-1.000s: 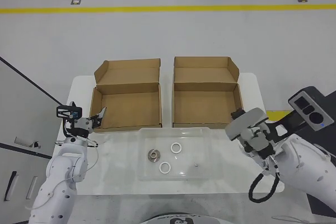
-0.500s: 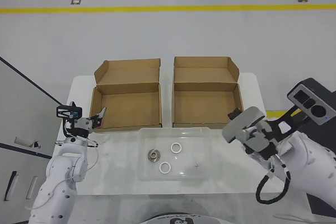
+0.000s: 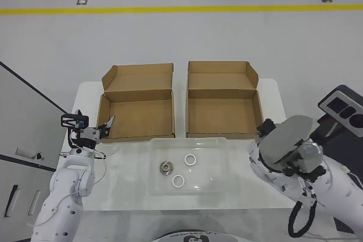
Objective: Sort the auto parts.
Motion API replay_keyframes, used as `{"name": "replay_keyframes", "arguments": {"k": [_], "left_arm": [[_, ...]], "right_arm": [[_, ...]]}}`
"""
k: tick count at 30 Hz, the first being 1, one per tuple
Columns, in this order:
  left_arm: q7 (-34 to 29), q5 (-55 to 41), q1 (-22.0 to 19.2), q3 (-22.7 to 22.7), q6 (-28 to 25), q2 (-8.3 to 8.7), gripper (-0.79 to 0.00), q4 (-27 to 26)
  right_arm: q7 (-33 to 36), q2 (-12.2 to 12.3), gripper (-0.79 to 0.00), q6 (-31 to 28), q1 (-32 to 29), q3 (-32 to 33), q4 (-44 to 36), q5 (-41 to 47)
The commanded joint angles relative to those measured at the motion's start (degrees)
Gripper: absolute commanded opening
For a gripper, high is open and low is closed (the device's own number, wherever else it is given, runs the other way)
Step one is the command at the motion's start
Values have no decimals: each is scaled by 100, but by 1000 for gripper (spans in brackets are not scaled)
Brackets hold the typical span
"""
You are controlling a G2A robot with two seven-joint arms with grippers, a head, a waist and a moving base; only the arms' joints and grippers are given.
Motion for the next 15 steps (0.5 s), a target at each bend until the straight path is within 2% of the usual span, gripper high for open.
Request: {"name": "replay_keyframes", "arguments": {"k": [1,11,15], "left_arm": [[0,0,0,0,0,0,0,0],[0,0,0,0,0,0,0,0],[0,0,0,0,0,0,0,0]], "right_arm": [[142,-25,-785,0,-3,2,97,-9],[1482,4,-785,0,-101,218,488,265],[1764,5,-785,0,-184,364,411,533]]}}
